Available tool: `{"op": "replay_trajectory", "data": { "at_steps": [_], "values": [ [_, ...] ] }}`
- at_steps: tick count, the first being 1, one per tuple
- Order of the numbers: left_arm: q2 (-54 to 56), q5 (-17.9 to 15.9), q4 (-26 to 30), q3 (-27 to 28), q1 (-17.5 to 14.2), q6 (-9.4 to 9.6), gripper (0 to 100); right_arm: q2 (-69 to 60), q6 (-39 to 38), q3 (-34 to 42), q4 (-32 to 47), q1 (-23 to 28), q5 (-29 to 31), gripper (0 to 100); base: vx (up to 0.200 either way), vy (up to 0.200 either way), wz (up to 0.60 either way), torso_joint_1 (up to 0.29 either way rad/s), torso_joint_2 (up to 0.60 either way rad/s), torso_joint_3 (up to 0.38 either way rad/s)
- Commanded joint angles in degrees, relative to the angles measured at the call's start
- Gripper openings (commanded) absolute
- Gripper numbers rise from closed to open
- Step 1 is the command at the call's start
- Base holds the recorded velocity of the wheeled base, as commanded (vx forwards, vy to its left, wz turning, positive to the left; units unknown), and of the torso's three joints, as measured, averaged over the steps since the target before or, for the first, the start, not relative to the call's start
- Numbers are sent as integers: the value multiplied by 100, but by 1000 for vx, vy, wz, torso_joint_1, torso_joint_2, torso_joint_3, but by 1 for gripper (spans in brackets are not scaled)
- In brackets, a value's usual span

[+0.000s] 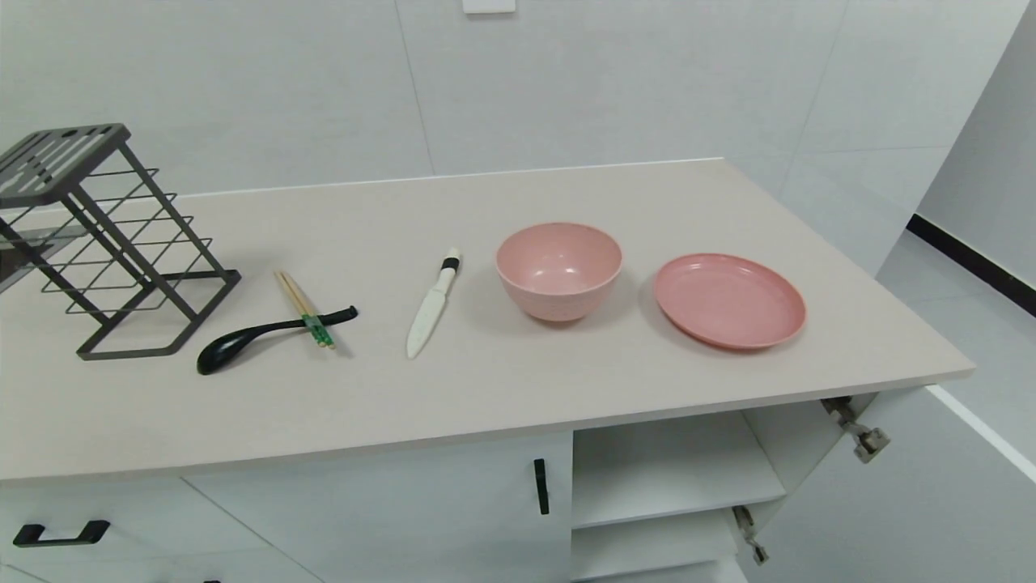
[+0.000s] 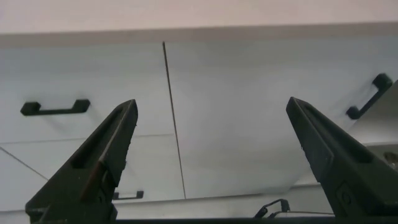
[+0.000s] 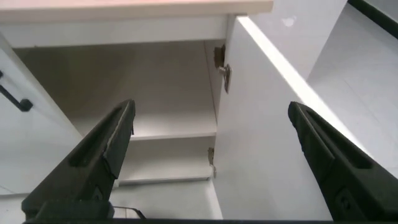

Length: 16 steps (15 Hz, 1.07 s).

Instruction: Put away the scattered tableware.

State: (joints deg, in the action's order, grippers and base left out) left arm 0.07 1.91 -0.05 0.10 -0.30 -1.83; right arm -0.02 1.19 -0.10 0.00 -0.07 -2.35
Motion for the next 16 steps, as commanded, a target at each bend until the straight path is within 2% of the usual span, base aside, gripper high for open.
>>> {"op": "replay_trajectory", "data": {
  "at_steps": [1, 8, 12, 14, 16],
  "values": [
    [-7, 2, -4, -1, -5, -2, 100, 2, -5, 1, 0, -1, -2, 100, 0, 0, 0, 310, -510, -246],
    [-7, -7, 5, -1, -5, 16, 100, 2, 4, 10, 0, -1, -11, 100, 0, 0, 0, 281, -531, -254],
    [-7, -7, -4, -1, -5, -28, 100, 2, -5, 1, 0, -1, -2, 100, 0, 0, 0, 107, -205, -101],
    [-7, -16, 5, -1, -5, 33, 100, 2, 4, 1, 0, -1, -11, 100, 0, 0, 0, 0, 0, 0],
    [-7, -16, 14, -1, -5, 236, 100, 2, 4, 1, 0, -1, -11, 100, 0, 0, 0, 0, 0, 0]
  ]
}}
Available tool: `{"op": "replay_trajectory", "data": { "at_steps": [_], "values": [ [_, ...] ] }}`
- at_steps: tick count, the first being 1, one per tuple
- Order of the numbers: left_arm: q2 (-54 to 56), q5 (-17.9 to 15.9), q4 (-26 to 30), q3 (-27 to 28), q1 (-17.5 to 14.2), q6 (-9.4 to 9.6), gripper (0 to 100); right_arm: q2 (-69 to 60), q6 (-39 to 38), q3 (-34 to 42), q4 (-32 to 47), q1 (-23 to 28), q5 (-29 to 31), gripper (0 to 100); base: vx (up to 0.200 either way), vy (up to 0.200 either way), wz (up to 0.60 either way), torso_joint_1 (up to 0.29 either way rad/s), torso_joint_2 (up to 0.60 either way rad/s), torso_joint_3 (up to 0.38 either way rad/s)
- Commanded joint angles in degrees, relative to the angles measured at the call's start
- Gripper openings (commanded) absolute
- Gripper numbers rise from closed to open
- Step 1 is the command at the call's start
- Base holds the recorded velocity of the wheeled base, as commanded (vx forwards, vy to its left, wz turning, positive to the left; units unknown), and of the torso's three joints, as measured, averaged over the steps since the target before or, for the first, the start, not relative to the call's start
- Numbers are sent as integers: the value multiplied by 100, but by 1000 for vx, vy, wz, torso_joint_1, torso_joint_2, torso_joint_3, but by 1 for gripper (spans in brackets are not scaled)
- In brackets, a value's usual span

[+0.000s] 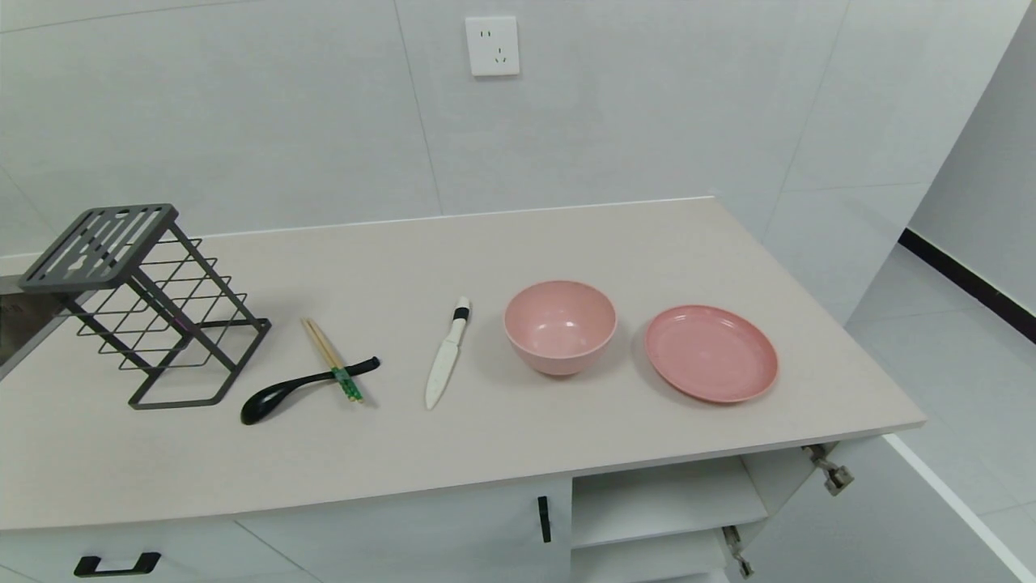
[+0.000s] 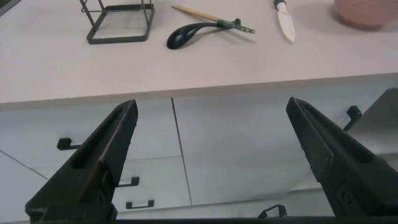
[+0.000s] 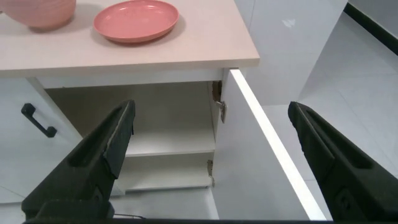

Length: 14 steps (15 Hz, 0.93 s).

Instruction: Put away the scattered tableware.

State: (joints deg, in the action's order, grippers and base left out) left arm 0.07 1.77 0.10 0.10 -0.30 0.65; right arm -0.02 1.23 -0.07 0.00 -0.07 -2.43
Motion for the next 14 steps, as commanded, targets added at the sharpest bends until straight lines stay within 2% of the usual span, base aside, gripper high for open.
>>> {"op": "replay_trajectory", "data": {
  "at_steps": [1, 7, 10, 12, 14],
  "values": [
    [-7, -10, -1, -1, -5, 102, 100, 2, 0, -1, 0, -1, 5, 100, 0, 0, 0, 0, 0, 0],
    [-7, -10, -1, -1, -5, 94, 100, 2, -9, -1, 0, -1, 5, 100, 0, 0, 0, 0, 0, 0],
    [-7, -1, -1, -1, -5, 32, 100, 2, 18, 7, -9, -1, -12, 100, 0, 0, 0, 115, -219, -107],
    [-7, -10, -1, -1, -5, 14, 100, 2, 114, 7, -844, 7, -65, 100, 0, 0, 0, 41, -73, -34],
    [-7, -10, -1, -1, -5, -12, 100, 345, 211, -151, -835, -54, -267, 100, 0, 0, 0, 0, 0, 0]
  ]
}}
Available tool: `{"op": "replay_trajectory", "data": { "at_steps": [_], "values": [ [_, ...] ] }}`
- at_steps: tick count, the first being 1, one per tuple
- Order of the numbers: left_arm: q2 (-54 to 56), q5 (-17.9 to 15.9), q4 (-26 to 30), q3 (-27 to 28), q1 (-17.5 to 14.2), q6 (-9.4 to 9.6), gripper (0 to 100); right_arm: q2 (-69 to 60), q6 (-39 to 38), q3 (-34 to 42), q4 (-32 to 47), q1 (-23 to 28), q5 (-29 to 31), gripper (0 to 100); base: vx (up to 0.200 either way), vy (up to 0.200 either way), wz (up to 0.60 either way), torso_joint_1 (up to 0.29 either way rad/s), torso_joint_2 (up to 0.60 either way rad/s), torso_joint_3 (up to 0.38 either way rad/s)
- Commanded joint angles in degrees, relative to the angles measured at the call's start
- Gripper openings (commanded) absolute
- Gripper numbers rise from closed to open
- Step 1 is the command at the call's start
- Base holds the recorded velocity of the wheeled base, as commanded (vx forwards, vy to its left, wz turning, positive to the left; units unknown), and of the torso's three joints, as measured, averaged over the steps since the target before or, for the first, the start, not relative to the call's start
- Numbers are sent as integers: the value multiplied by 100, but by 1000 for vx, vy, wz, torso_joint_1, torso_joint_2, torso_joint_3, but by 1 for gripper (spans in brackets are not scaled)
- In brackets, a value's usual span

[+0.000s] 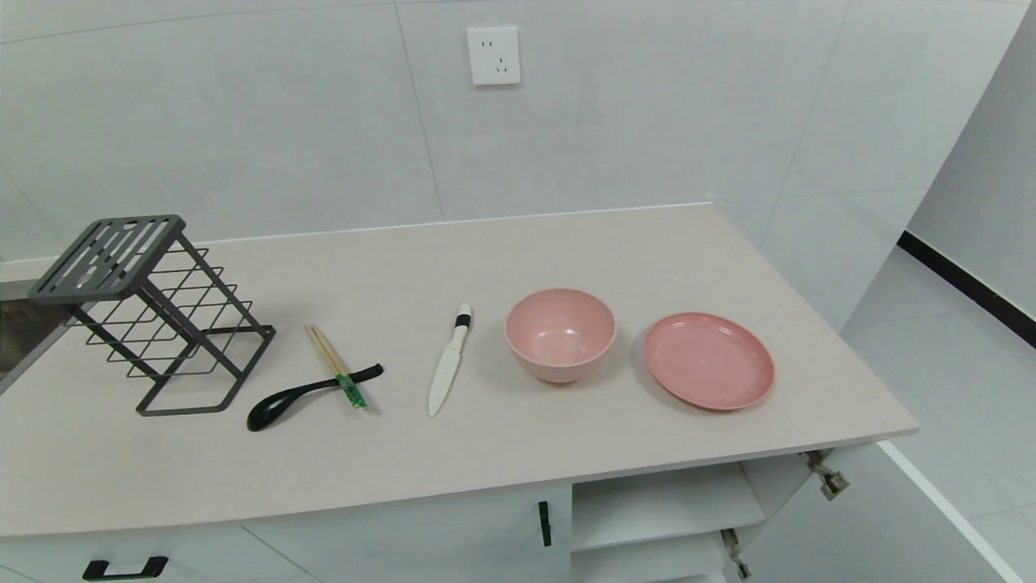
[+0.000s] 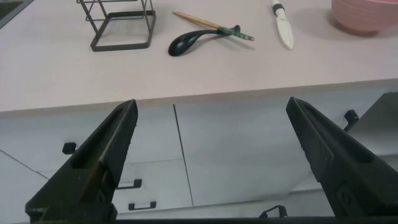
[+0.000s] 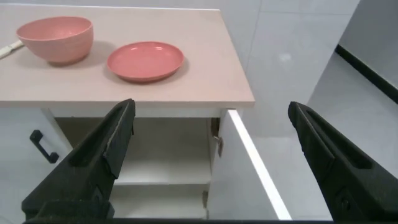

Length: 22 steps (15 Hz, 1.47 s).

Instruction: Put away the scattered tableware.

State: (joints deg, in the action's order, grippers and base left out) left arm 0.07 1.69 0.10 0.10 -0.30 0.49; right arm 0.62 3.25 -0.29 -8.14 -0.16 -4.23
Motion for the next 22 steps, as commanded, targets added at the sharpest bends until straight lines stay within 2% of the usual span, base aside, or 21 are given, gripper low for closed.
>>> {"op": "replay_trajectory", "data": {
  "at_steps": [1, 4, 7, 8, 11, 16, 18, 22],
  "values": [
    [-7, 6, -1, -1, -5, -5, 100, 667, 8, -428, -21, -98, -227, 100, 0, 0, 0, 0, 0, 0],
    [-7, 6, -1, -1, -5, -14, 100, 1880, 35, -1219, -56, -195, -544, 100, 0, 0, 0, 0, 0, 0],
    [-7, 6, -1, -1, -5, -22, 100, 2513, 52, -1500, -214, -397, -553, 100, 0, 0, 0, 0, 0, 0],
    [-7, 6, -1, -1, -5, -66, 100, 2856, 44, -1544, -513, -406, -553, 100, 0, 0, 0, 0, 0, 0],
    [-7, 6, -1, -1, -5, -93, 100, 3735, 44, -1500, -1691, -397, -553, 100, 0, 0, 0, 0, 0, 0],
    [-7, 6, -1, -1, -5, -75, 100, 5616, 44, -604, -4811, -345, -553, 100, 0, 0, 0, 0, 0, 0],
    [-7, 6, -1, -1, -5, -75, 100, 5879, 114, -568, -4969, -160, -728, 100, 0, 0, 0, 0, 0, 0],
    [-7, 6, -1, -1, -5, -58, 100, 6117, 175, -753, -4995, -160, -746, 100, 0, 0, 0, 0, 0, 0]
  ]
}}
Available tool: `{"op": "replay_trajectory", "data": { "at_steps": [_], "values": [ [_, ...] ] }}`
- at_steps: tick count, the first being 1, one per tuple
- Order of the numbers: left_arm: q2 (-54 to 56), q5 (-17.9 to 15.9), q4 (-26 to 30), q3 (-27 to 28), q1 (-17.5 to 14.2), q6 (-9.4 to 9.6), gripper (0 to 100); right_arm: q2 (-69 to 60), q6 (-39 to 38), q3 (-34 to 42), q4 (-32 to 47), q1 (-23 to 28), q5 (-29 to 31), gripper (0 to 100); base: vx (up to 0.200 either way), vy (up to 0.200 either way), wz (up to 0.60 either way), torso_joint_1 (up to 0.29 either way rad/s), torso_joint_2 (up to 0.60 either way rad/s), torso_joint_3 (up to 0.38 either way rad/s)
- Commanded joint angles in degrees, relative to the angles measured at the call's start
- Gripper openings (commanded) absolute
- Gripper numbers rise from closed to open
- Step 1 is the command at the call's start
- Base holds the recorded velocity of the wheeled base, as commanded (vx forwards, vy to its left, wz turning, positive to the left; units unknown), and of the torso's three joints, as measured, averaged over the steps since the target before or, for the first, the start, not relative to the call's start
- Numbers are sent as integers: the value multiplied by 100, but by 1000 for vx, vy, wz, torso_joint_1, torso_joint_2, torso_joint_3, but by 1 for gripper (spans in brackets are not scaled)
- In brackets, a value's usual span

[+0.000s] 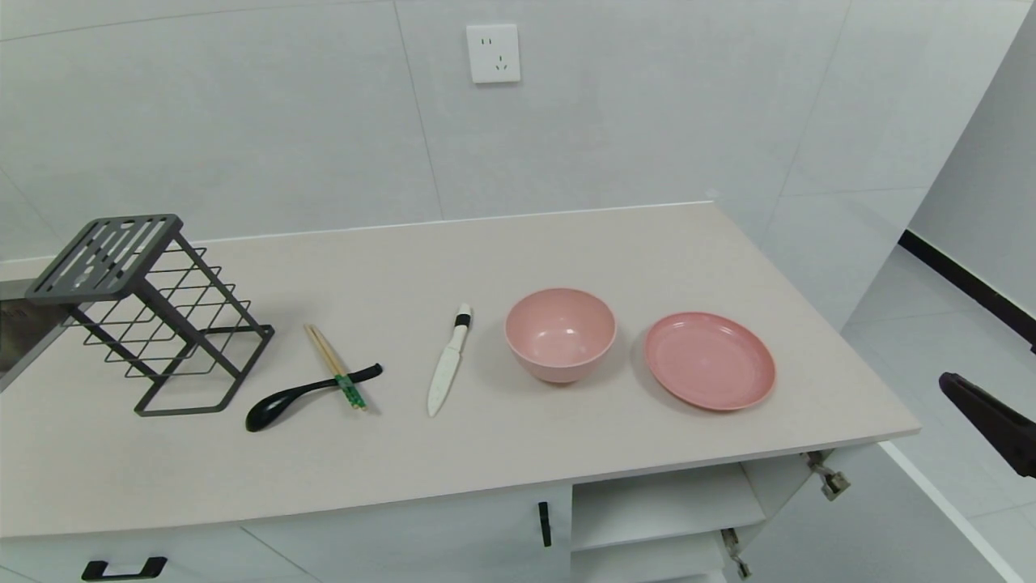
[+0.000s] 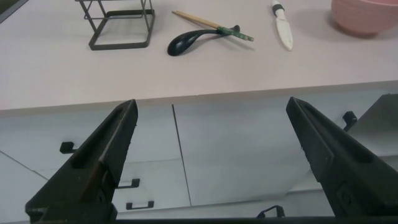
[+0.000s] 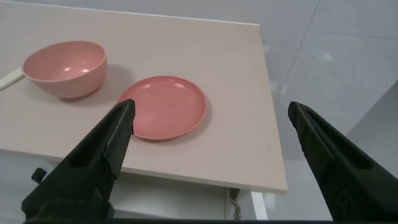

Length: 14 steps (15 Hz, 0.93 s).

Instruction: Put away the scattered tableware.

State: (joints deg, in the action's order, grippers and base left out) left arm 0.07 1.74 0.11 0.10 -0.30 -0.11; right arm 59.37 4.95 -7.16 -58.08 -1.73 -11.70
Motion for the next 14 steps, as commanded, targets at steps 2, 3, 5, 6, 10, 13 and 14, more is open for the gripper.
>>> {"op": "replay_trajectory", "data": {
  "at_steps": [2, 3, 5, 6, 10, 13, 14],
  "values": [
    [-7, 1, 7, -1, -5, 2, 100, 435, 24, -198, -2, -3, -7, 100, 0, 0, 0, 0, 0, 0],
    [-7, 1, 7, -1, -5, 2, 100, 523, 59, -198, -2, -3, -16, 100, 0, 0, 0, 0, 0, 0],
    [-7, 1, -2, -1, -5, 2, 100, 980, 129, -198, -2, -3, -157, 100, 0, 0, 0, 0, 0, 0],
    [-7, 1, -2, -1, -5, 2, 100, 1156, 138, -225, -2, -20, -174, 100, 0, 0, 0, 0, 0, 0],
    [-7, 1, -2, -1, -5, -15, 100, 1595, 147, -278, -2, -152, -192, 100, 0, 0, 0, 0, 0, 0],
    [-7, -7, -2, -1, -5, -24, 100, 2044, 138, -656, -2, -345, -192, 100, 0, 0, 0, 0, 0, 0],
    [-7, -7, -2, -1, -5, -15, 100, 2193, 138, -779, -2, -389, -192, 100, 0, 0, 0, 0, 0, 0]
  ]
}}
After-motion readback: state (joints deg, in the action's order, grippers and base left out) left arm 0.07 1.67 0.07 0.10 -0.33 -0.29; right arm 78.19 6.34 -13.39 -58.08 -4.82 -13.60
